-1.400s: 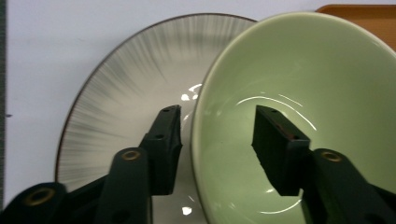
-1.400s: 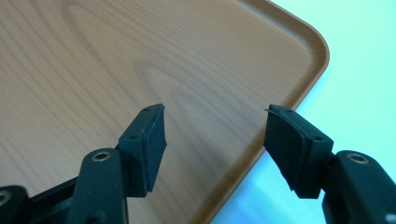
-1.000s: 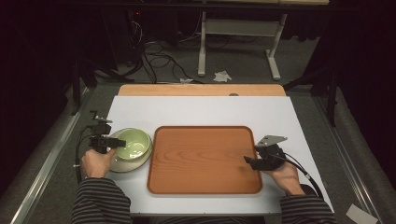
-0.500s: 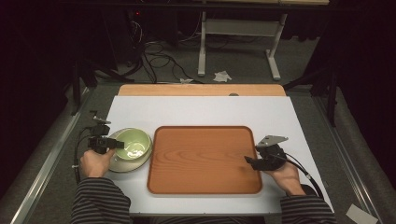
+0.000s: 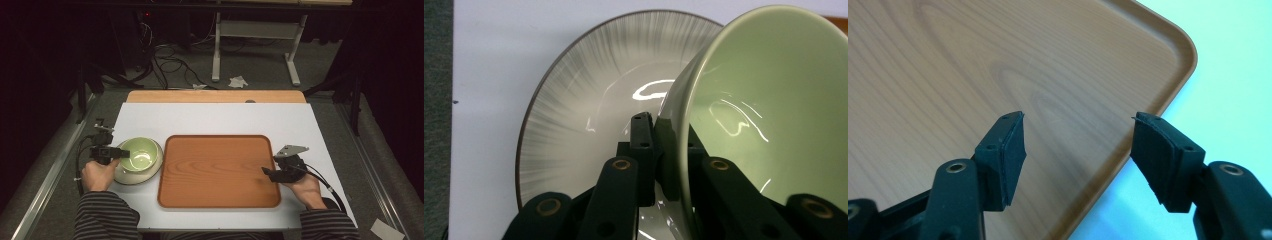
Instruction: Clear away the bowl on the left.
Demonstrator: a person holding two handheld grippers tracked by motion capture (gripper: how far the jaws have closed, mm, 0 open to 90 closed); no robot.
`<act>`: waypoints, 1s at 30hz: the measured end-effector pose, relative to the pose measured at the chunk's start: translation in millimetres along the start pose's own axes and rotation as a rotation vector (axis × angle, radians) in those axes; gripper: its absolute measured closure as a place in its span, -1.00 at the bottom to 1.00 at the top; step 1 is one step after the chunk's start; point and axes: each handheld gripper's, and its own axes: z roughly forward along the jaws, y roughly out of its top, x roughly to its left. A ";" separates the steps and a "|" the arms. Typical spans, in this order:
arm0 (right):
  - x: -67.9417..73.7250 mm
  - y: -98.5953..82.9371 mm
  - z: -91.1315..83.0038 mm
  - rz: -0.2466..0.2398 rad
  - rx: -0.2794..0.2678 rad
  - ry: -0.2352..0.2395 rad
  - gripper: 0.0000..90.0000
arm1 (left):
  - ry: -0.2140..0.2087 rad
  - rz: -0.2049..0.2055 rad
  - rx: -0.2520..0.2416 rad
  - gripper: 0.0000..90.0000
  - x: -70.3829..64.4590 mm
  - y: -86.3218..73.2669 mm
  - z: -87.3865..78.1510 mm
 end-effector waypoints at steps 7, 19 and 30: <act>0.0 0.1 0.1 0.000 -0.001 0.000 -0.11 | -0.008 -0.025 -0.045 0.86 2.5 0.0 -5.6; -1.0 0.1 -0.4 0.003 -0.008 -0.005 -0.11 | -0.043 0.032 -0.080 0.85 -14.0 5.1 -11.7; -0.8 0.8 -0.8 -0.003 -0.008 -0.012 -0.10 | -0.102 0.071 -0.132 0.86 -32.2 8.9 -22.3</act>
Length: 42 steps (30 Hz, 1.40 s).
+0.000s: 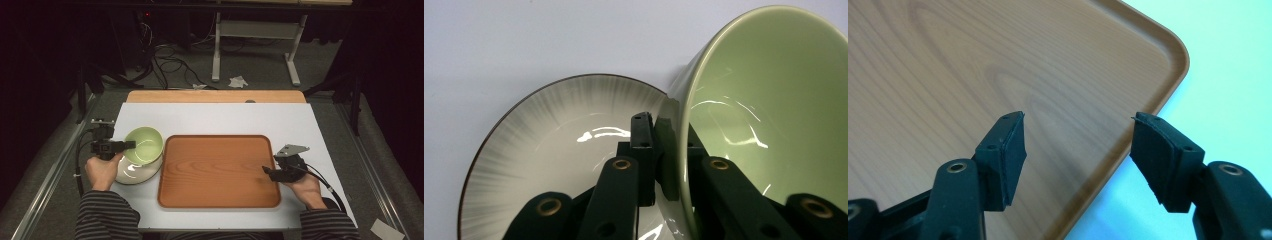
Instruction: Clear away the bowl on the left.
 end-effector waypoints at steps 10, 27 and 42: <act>-1.0 0.4 -0.9 0.001 -0.011 -0.015 -0.10 | -0.088 0.034 0.001 0.86 -17.8 5.9 3.3; -1.6 1.0 0.0 -0.007 -0.004 -0.022 -0.10 | -0.153 0.118 0.047 0.86 -51.9 11.5 17.3; 0.1 2.6 3.2 -0.017 -0.013 -0.020 -0.09 | -0.176 0.186 0.005 0.85 -84.7 19.8 24.1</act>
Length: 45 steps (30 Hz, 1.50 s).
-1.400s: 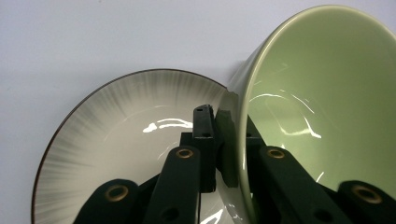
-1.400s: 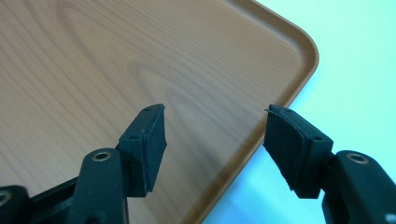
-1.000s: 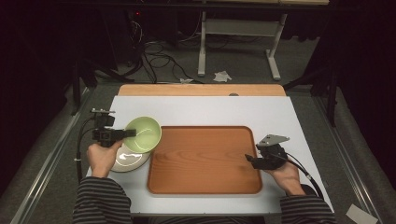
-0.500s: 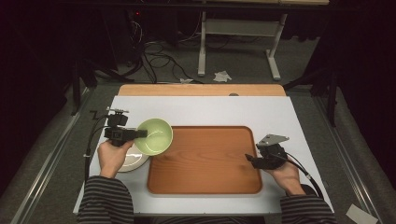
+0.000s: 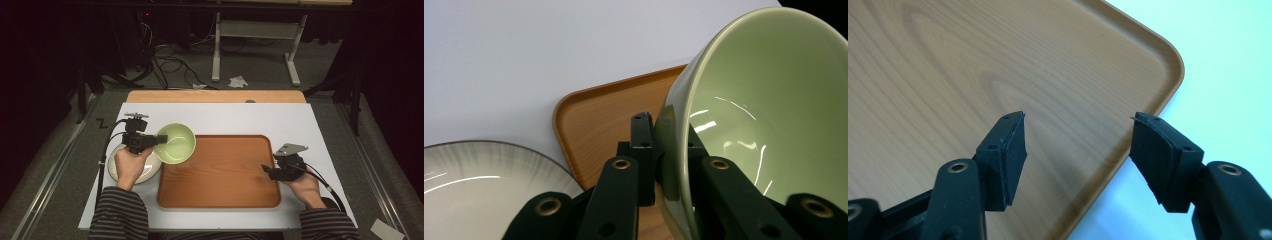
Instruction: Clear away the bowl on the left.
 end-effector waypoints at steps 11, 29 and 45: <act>0.8 0.6 -0.5 -0.005 -0.001 0.004 -0.09 | -0.013 0.086 0.058 0.85 -24.7 6.0 20.8; 0.7 0.6 1.4 -0.009 0.005 0.006 -0.09 | -0.064 0.175 0.158 0.85 -53.0 11.9 61.0; 2.2 -1.0 -0.7 -0.006 0.011 0.010 -0.10 | -0.088 0.169 0.275 0.84 -58.7 9.0 115.8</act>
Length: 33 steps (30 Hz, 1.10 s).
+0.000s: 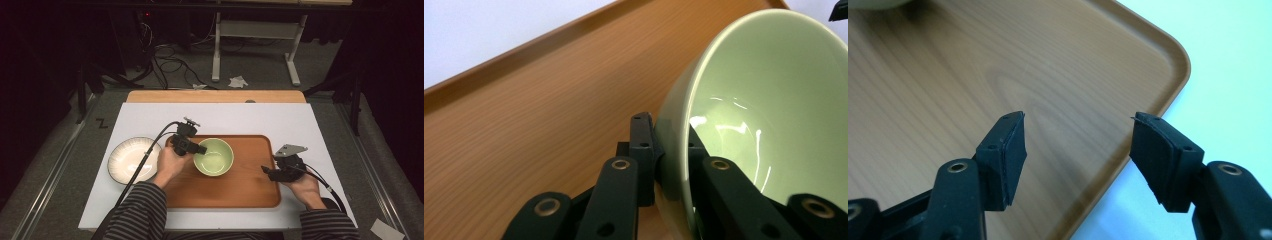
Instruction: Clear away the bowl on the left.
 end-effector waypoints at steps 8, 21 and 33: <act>-0.6 0.6 0.5 -0.005 -0.004 0.001 -0.10 | 0.026 -0.010 0.015 0.84 1.1 2.6 15.1; -0.6 0.3 -0.3 -0.010 0.000 -0.003 -0.10 | 0.087 0.018 0.013 0.82 -1.1 2.1 31.5; 0.1 -0.2 -0.1 -0.011 0.007 0.002 -0.10 | 0.084 0.054 -0.057 0.09 -3.3 3.3 12.4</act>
